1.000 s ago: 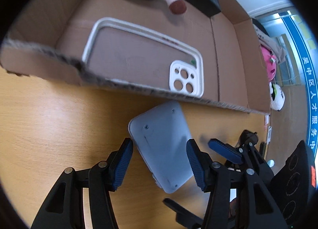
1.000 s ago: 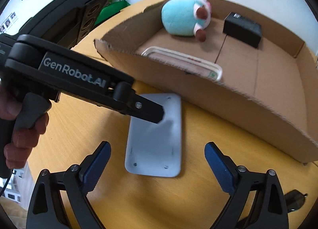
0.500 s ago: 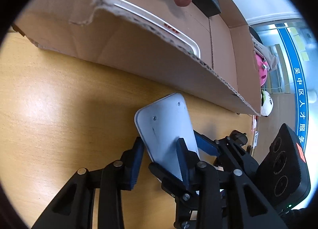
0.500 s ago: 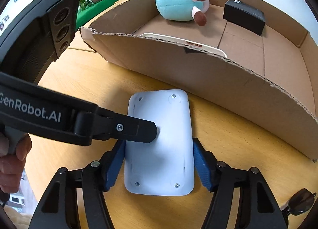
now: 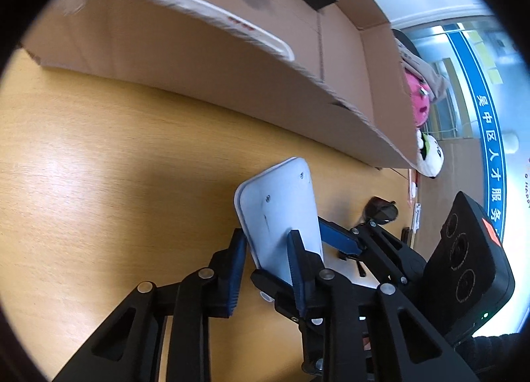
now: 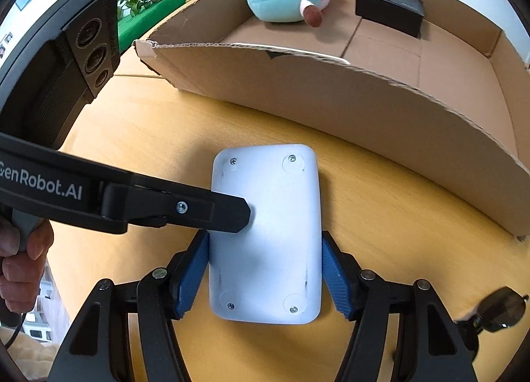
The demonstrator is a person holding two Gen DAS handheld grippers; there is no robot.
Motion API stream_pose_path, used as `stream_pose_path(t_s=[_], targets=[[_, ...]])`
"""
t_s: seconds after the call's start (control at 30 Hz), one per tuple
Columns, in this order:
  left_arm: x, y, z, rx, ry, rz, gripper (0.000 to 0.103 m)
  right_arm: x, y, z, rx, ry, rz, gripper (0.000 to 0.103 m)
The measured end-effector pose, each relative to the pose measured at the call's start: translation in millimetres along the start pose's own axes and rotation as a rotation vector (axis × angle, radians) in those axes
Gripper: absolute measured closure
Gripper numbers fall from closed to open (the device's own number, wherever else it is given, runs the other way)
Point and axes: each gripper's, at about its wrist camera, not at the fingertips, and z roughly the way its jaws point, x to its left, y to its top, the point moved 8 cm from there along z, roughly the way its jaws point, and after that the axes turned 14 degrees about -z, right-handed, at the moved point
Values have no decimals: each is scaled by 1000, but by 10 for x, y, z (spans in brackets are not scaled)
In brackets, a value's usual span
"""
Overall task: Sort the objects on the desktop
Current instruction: 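Close both grippers on the sides of the white power bank, then lift the white power bank with both grippers toward the cardboard box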
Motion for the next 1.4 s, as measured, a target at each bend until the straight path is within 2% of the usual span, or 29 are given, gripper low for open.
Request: stream_pose_path(t_s=[0.3,0.5,0.63,0.8,1.1,1.4], targets=[[-414,-157,-215,-40,-15,72,80,-178,-47,-469,-48,1,20,33],[-736,-207,-486,-117,-45,106,81,-91,149,-881,-121,11,-1,33],[-954,-204,-631,-169,-46,125,81,-197,335,-1091,-167,13,-16,33],[-1215,-171,-752,-219,-48,150,81,-236,408,-1396,-215,9,-36,33],[-1482,-59,-834,-251,-47,182,81,-391,530,-1647,-264,4,-50,33],[-1550,-27,-849,-248,-35,197,81,-465,581,-1645,-278,8,-45,33]])
